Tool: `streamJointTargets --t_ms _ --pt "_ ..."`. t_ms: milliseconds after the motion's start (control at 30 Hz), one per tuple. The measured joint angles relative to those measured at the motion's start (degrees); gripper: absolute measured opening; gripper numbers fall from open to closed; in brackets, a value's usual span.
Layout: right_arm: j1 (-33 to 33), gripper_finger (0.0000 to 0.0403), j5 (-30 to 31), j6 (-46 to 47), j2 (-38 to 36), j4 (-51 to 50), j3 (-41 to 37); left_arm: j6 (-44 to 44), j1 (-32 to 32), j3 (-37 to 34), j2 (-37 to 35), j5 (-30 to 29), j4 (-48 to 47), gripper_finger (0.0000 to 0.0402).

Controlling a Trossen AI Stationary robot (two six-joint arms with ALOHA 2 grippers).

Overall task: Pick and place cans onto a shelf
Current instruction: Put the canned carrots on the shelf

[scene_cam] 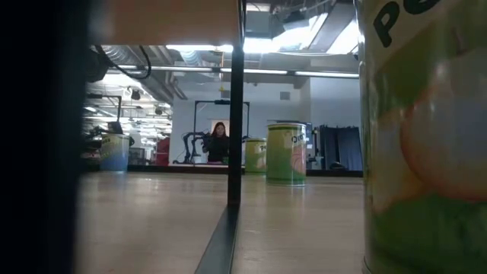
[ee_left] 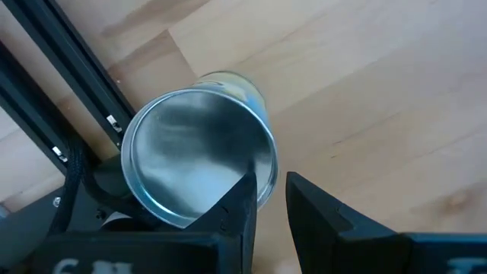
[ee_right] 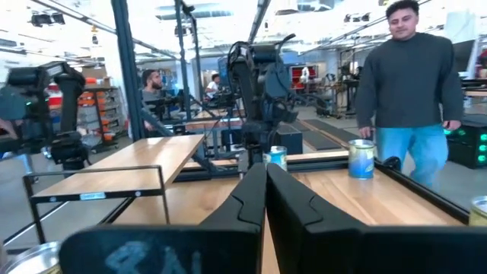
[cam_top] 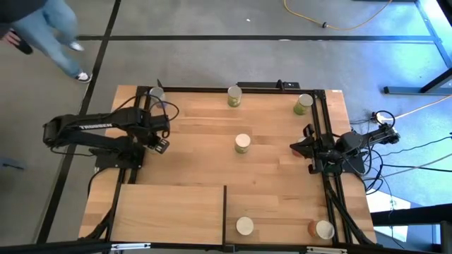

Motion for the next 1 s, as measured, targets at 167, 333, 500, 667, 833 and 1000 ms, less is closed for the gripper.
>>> streamJointTargets --t_ms 167,333,500,667,833,1000 --pt "0.0 0.0016 0.4 -0.1 0.0 0.4 0.0 2.3 0.0 -0.1 2.1 -0.5 -0.1 0.0065" --pt "0.0 0.0016 0.4 -0.1 0.0 0.4 0.0 2.6 0.0 0.1 4.1 -2.4 -0.4 0.0065" --pt "0.0 0.0016 0.4 0.0 0.0 0.4 0.0 2.6 0.0 0.1 5.3 -2.4 -0.5 0.0056" --pt "0.0 0.0016 0.4 0.0 0.0 0.5 0.0 2.6 0.0 0.1 6.0 -2.6 -0.8 0.0009" --pt "0.0 0.0016 0.4 0.0 0.0 0.5 0.0 2.6 0.0 0.1 6.1 -3.1 -1.0 0.0002" --pt "0.0 0.0016 0.4 0.0 0.0 0.5 0.0 2.6 0.0 3.3 6.2 -3.2 -3.7 0.0001"
